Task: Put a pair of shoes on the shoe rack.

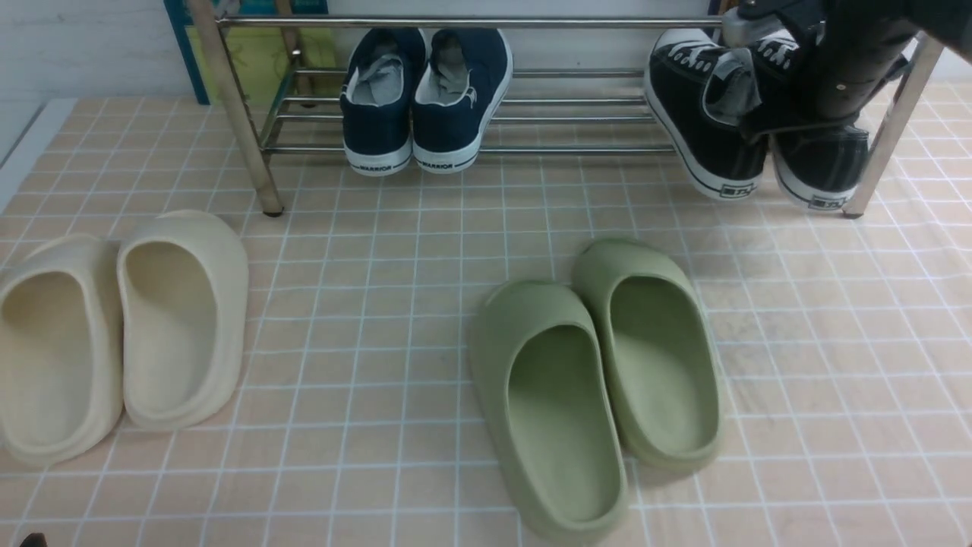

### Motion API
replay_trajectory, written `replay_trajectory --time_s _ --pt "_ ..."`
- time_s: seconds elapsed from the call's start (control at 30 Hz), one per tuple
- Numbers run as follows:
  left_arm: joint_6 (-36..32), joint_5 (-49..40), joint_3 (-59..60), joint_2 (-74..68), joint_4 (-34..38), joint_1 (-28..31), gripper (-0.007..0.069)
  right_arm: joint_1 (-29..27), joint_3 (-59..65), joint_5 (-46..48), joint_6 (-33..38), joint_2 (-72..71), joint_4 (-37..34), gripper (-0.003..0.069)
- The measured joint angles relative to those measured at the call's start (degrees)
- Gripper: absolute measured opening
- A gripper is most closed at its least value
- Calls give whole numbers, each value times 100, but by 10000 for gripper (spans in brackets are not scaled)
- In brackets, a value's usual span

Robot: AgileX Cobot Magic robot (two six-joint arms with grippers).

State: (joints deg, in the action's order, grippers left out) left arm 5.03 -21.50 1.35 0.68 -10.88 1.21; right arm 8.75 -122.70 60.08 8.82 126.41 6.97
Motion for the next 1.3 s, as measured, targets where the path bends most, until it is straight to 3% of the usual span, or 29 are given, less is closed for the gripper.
replay_trajectory --time_s 0.17,0.27,0.37,0.4,0.5,0.6,0.7,0.77,0.93,1.07,1.13,1.3 --pt "0 0 0 0 -3 0 237 0 -271 -178 15 287 193 4" --pt "0 0 0 0 -3 0 237 0 -296 -222 15 306 216 47" --pt "0 0 0 0 -8 0 237 0 -307 -210 -4 248 229 155" --pt "0 0 0 0 -7 0 237 0 -307 -194 -12 236 229 155" --pt "0 0 0 0 -7 0 237 0 -350 567 -162 -68 230 325" --pt "0 0 0 0 -9 0 237 0 -334 1006 -133 -393 196 412" --pt "0 0 0 0 -9 0 237 0 -58 1085 -122 -843 72 439" --pt "0 0 0 0 -9 0 237 0 165 1085 -148 -1089 -10 436" --pt "0 0 0 0 -9 0 237 0 1536 1104 -312 -2458 -375 343" --pt "0 0 0 0 -9 0 237 0 2979 1109 -409 -3956 -599 206" --pt "0 0 0 0 -9 0 237 0 3872 1108 -554 -5058 -653 105" --pt "0 0 0 0 -14 0 237 0 5120 682 -755 -7039 -665 -13"
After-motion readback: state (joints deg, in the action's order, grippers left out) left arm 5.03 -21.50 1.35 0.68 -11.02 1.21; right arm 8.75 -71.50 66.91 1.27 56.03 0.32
